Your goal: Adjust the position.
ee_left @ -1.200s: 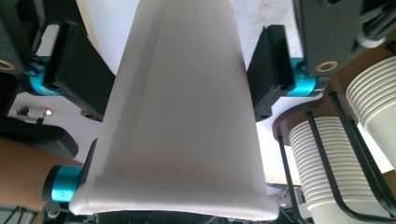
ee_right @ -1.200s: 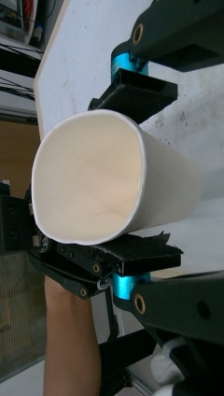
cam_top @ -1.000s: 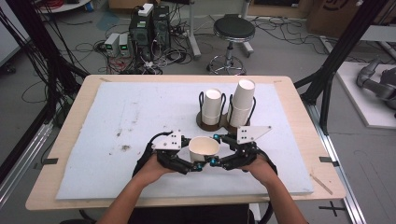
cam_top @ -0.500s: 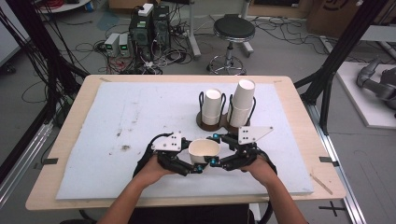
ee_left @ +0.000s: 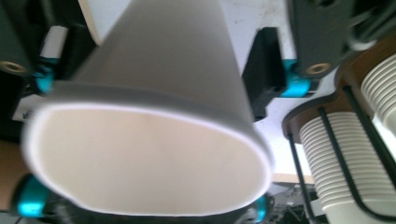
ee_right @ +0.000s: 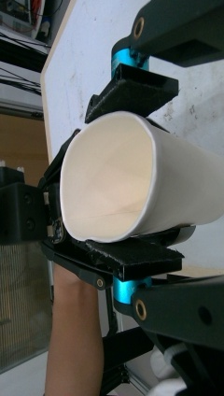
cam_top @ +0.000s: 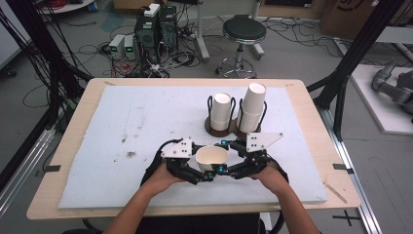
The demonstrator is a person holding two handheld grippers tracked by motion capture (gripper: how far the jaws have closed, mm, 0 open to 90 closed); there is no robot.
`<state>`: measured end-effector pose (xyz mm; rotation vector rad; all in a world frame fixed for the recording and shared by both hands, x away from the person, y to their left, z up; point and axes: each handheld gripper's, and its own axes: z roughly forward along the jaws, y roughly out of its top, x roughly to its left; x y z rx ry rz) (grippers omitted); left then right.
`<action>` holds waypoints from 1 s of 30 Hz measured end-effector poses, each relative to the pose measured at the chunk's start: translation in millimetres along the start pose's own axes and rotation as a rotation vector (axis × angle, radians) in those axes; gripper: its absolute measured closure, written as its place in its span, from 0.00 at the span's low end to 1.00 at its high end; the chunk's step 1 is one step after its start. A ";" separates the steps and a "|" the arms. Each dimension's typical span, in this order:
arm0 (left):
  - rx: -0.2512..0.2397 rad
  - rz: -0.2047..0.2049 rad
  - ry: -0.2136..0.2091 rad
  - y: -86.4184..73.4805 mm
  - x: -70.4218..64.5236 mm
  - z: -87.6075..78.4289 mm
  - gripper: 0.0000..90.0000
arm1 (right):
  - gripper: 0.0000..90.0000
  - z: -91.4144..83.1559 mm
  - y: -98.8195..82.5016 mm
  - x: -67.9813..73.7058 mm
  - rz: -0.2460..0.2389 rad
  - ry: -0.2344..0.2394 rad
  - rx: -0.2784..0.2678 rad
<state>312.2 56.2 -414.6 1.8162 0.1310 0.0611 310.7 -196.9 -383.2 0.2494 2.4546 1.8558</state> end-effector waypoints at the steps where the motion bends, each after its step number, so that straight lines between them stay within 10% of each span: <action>1: -0.004 -0.001 -0.001 0.0 0.4 -0.4 0.40 | 0.38 -0.3 -0.2 -0.4 0.002 -0.001 -0.004; 10: -0.018 -0.042 0.084 -3.1 6.2 -9.8 0.40 | 0.25 -9.3 0.5 -2.6 0.039 -0.064 -0.037; 30: -0.052 -0.113 0.328 -0.8 20.0 -51.8 0.40 | 0.25 -68.4 -14.3 -15.4 0.030 -0.373 0.004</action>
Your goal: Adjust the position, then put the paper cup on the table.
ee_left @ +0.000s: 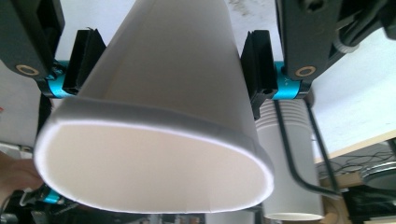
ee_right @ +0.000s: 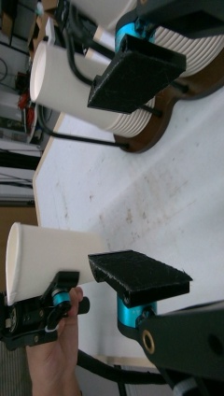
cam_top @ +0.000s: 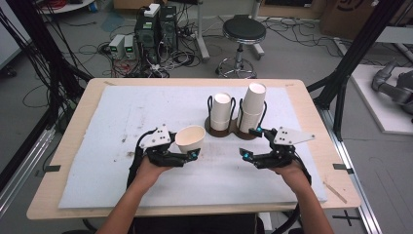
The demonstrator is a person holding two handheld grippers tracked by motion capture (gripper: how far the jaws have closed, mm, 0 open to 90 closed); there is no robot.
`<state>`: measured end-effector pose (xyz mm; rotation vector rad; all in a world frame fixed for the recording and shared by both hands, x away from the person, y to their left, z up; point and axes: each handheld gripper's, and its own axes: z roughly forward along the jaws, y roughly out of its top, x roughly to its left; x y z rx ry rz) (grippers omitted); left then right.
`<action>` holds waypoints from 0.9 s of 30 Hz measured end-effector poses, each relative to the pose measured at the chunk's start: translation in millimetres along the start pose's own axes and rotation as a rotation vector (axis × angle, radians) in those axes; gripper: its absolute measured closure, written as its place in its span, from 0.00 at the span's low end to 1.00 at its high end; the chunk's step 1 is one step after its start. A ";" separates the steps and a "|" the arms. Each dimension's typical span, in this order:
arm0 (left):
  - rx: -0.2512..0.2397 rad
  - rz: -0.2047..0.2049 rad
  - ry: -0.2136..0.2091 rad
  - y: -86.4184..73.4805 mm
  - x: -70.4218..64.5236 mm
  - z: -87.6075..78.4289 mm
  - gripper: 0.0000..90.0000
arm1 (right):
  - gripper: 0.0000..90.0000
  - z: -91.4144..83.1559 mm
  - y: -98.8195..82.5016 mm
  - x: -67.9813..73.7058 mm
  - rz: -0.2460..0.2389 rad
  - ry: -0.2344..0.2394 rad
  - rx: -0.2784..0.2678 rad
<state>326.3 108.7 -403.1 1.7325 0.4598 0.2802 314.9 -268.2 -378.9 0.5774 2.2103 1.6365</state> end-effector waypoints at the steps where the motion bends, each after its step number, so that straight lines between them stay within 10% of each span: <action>1: 0.002 -0.002 0.005 0.5 1.9 -1.4 0.40 | 0.25 -2.0 -1.3 -1.7 0.004 -0.008 -0.001; 27: -0.055 -0.037 0.121 6.2 22.4 -23.0 0.40 | 0.24 -13.6 -10.7 -8.3 0.028 -0.066 0.004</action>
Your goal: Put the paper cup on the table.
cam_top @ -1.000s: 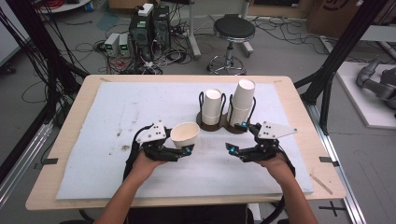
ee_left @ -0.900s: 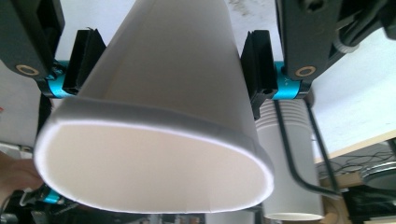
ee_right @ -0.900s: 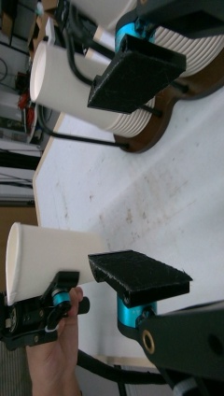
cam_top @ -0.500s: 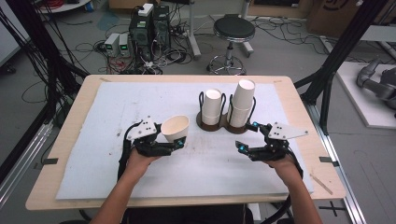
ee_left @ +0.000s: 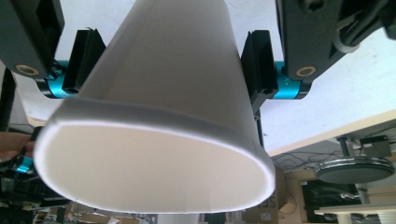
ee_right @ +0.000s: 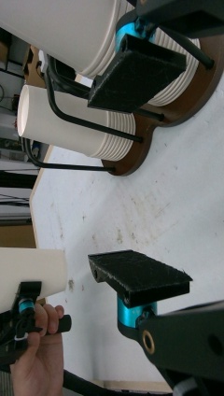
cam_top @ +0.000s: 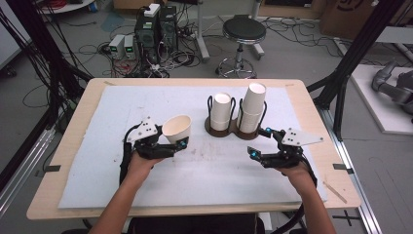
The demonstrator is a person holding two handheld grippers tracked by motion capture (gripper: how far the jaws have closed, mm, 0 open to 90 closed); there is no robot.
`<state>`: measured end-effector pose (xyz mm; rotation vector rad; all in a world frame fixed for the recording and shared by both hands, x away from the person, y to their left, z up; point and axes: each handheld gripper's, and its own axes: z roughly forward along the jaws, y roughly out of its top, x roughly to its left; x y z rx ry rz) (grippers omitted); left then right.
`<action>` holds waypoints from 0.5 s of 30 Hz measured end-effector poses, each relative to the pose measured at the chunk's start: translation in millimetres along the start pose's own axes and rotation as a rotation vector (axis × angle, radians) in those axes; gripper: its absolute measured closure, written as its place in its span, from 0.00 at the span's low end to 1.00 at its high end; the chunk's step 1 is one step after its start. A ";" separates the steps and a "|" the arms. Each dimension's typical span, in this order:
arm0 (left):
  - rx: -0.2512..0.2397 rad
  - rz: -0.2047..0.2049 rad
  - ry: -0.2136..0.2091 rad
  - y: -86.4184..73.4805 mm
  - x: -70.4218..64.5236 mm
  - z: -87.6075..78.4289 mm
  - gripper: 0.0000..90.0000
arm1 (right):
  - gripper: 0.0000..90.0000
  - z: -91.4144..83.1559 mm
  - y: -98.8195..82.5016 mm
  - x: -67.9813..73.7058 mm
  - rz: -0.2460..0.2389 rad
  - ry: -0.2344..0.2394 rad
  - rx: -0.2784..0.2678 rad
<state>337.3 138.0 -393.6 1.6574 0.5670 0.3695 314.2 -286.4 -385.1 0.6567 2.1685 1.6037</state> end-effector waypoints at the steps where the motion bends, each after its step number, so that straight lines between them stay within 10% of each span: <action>1: -0.003 -0.002 0.003 0.7 1.8 -0.7 0.40 | 0.25 0.0 -0.1 -0.2 0.001 -0.002 0.001; 15: -0.034 -0.039 0.161 13.2 37.7 -15.0 0.40 | 0.25 -2.7 -2.1 1.3 -0.002 0.003 -0.003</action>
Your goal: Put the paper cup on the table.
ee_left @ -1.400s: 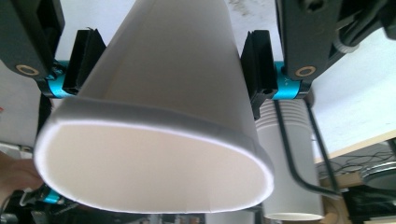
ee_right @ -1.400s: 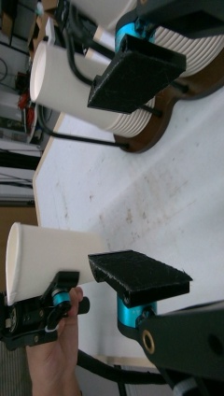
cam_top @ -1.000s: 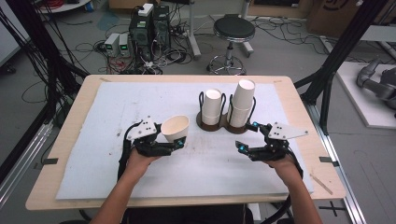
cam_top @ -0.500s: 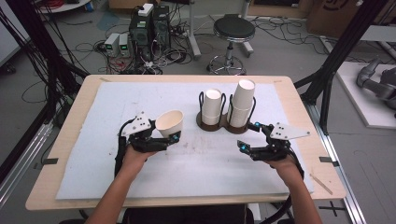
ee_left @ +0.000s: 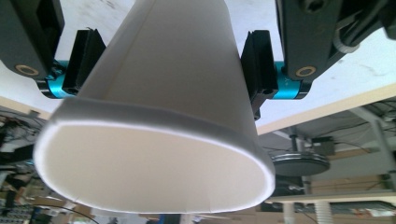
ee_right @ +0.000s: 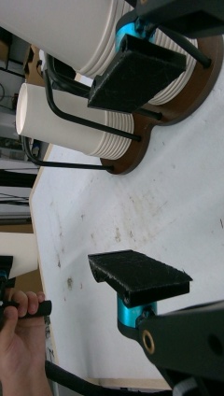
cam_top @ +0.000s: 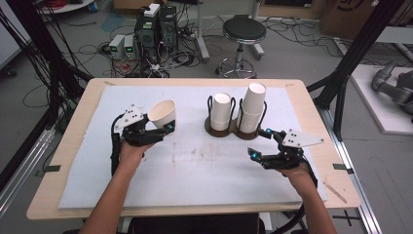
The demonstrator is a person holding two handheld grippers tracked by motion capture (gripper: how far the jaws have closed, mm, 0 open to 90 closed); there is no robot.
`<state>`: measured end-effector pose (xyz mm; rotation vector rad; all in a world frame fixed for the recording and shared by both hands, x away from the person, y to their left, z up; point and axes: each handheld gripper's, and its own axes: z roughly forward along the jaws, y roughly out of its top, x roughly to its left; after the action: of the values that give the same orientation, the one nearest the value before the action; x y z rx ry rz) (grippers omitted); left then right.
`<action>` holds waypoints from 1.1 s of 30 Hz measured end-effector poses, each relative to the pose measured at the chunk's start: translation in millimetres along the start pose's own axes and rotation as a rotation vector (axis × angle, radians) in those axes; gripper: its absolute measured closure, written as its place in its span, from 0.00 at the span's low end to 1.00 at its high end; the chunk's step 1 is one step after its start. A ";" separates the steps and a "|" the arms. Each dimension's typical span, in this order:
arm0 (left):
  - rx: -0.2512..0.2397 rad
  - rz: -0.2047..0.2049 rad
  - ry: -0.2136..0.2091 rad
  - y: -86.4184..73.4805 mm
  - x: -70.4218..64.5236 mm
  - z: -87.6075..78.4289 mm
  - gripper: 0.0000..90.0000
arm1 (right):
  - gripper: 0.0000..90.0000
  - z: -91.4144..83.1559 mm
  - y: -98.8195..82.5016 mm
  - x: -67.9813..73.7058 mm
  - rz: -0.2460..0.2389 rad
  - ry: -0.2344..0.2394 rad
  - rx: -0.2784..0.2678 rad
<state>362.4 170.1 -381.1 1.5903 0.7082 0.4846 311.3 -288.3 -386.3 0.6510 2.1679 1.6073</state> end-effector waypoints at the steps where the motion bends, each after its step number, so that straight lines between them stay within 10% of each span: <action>1: -0.004 -0.004 0.008 0.4 1.9 0.0 0.40 | 0.25 -0.8 0.0 0.0 0.002 -0.003 0.000; 14: 0.010 -0.044 0.111 -8.4 28.9 4.6 0.40 | 0.25 0.0 0.2 0.5 0.001 -0.007 0.004; 33: 0.227 -0.053 0.179 -42.6 39.6 36.8 0.38 | 0.25 -0.6 -1.3 -1.2 0.009 0.000 0.003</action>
<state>408.7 172.4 -432.0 1.7488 0.9669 0.5259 311.8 -289.8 -387.3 0.6630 2.1705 1.6094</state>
